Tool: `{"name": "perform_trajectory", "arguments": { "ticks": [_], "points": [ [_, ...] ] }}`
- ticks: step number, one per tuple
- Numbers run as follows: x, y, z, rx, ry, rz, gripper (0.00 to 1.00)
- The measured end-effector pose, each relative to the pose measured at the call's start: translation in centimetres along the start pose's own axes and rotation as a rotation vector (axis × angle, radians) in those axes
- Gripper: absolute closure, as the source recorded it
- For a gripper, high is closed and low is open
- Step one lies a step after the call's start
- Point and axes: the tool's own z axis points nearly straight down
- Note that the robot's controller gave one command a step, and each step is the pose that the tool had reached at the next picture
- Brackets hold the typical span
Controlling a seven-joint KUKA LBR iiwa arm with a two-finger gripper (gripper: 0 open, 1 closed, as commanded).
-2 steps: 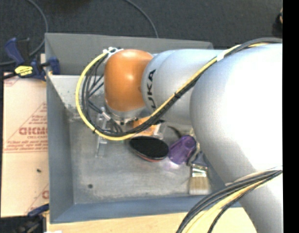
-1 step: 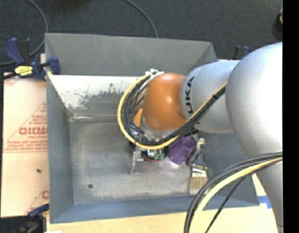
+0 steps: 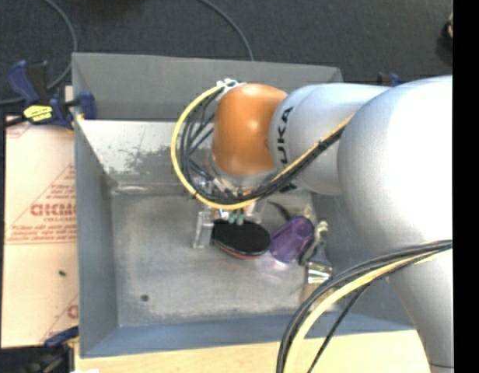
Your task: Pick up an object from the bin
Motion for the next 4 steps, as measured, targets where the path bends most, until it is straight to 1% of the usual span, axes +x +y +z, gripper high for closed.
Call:
{"name": "perform_trajectory", "arguments": {
  "ticks": [1,2,4],
  "points": [
    [5.2,-10.2,-3.1,0.009,0.004,0.058,0.0],
    [2.1,-5.8,-0.7,0.0,-0.013,0.155,1.0],
    [2.1,-5.8,-1.0,0.0,-0.014,0.156,1.0]
  ]
}}
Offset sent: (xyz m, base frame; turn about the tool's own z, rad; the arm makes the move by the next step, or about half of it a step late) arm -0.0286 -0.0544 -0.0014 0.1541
